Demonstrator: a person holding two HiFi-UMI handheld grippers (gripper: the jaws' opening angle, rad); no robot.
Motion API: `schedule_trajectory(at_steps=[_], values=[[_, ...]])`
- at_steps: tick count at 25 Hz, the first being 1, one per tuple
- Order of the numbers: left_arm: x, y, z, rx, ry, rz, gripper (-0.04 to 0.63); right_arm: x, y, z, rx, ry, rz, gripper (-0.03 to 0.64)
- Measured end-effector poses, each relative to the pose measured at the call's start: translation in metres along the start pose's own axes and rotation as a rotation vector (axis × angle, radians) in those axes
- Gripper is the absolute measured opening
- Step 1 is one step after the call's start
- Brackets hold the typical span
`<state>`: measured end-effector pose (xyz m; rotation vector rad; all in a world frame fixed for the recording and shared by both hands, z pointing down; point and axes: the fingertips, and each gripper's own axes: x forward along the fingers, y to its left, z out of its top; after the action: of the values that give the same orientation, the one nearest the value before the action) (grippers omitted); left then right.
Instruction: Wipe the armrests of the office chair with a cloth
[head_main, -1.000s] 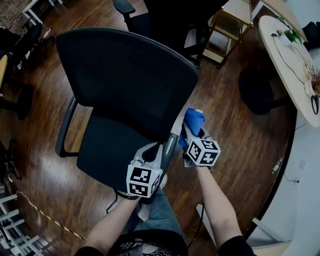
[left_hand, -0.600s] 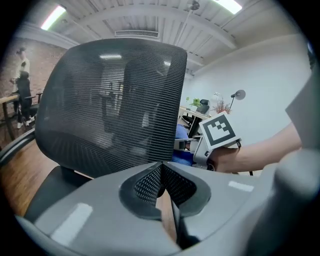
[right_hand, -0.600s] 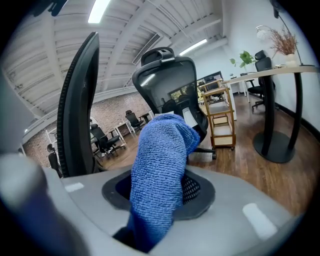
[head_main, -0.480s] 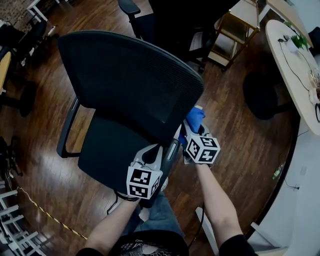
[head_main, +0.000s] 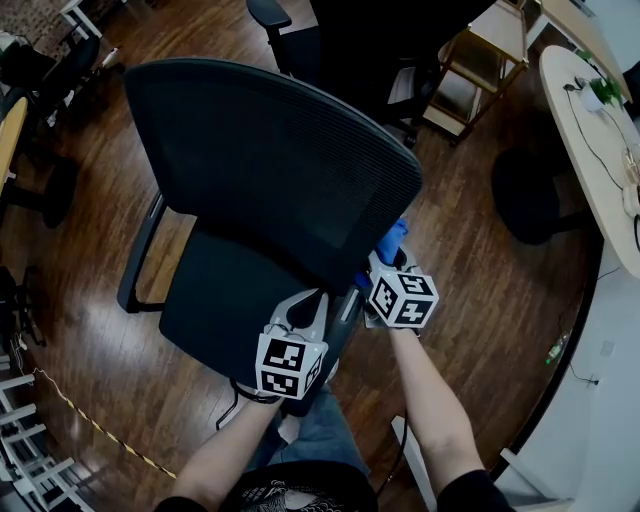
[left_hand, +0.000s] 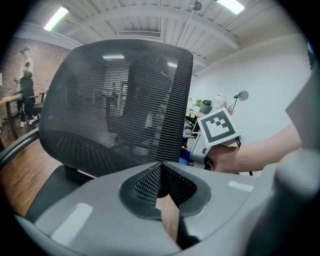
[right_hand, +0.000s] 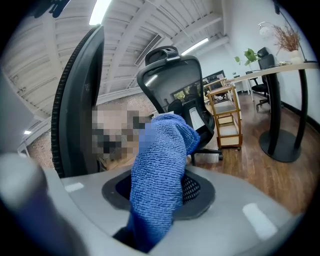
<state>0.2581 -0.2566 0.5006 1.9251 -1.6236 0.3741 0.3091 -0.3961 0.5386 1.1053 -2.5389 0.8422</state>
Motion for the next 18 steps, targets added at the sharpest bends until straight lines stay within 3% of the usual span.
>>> schedule_trajectory(at_steps=[8,18], values=[[-0.013,-0.001,0.007,0.004,-0.028,-0.016,0.004,-0.03,-0.002,0.018,-0.014,-0.057,-0.047,0.138],[-0.045,-0.007,0.018,0.041,-0.056,-0.094,0.003,-0.086,0.043,0.03,-0.019,-0.155,-0.107,0.138]])
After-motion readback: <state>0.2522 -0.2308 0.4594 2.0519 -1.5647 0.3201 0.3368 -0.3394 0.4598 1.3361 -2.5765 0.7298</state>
